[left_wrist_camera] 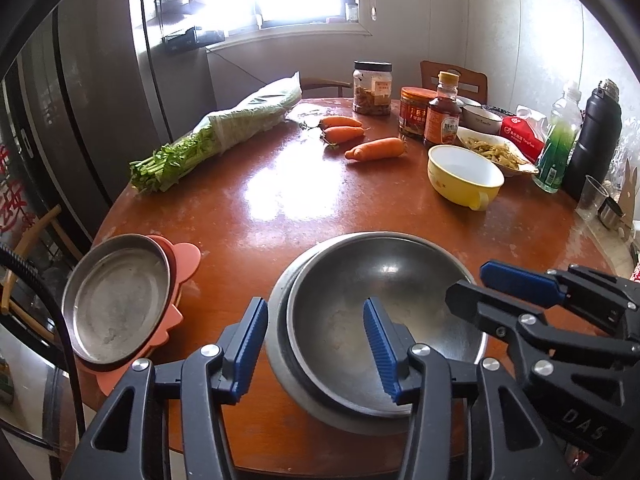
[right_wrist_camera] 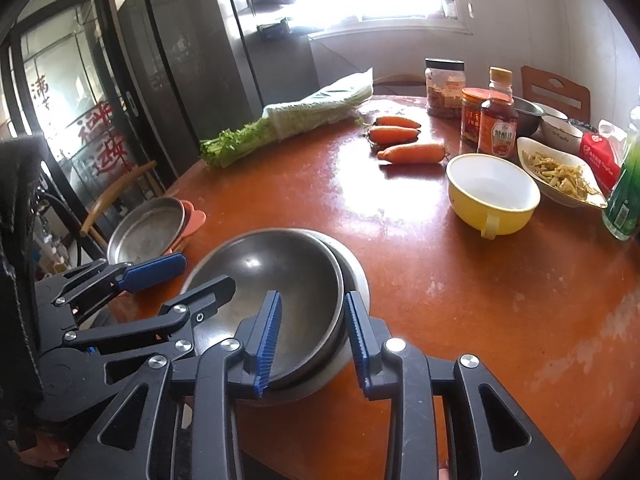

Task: Organize plates and bowls
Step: 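Lower the small bowl into the basin and open the right gripper, then reach the right gripper to the yellow handled bowl and grasp its rim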

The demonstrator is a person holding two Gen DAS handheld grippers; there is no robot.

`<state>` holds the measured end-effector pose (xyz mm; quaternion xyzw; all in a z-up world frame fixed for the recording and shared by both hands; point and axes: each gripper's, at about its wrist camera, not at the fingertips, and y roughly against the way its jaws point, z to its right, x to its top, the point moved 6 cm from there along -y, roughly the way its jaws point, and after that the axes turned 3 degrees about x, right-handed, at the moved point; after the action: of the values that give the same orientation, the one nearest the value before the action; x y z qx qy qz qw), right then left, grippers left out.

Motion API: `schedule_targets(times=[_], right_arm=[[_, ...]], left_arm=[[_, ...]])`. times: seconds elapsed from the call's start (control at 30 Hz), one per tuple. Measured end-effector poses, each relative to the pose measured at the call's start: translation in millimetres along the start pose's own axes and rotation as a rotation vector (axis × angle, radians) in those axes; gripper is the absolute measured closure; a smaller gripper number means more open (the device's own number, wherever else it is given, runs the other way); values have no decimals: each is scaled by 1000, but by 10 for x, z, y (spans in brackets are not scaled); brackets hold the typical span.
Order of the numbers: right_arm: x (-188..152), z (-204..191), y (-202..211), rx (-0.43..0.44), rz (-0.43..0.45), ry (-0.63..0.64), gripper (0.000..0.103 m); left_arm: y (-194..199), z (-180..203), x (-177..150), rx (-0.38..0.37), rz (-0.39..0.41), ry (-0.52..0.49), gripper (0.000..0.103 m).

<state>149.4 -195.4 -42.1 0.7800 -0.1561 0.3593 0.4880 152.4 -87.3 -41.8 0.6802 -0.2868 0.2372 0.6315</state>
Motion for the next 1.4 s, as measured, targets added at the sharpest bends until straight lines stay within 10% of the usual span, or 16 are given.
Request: schedule_targets(times=[0.67, 1.4], right_arm=[[168, 568, 116, -33, 38, -80, 58], [965, 2359, -480, -257, -79, -206, 57]], left_arm=[[33, 102, 330, -3, 30, 0, 42], [-505, 233, 921, 3, -18, -2, 40]])
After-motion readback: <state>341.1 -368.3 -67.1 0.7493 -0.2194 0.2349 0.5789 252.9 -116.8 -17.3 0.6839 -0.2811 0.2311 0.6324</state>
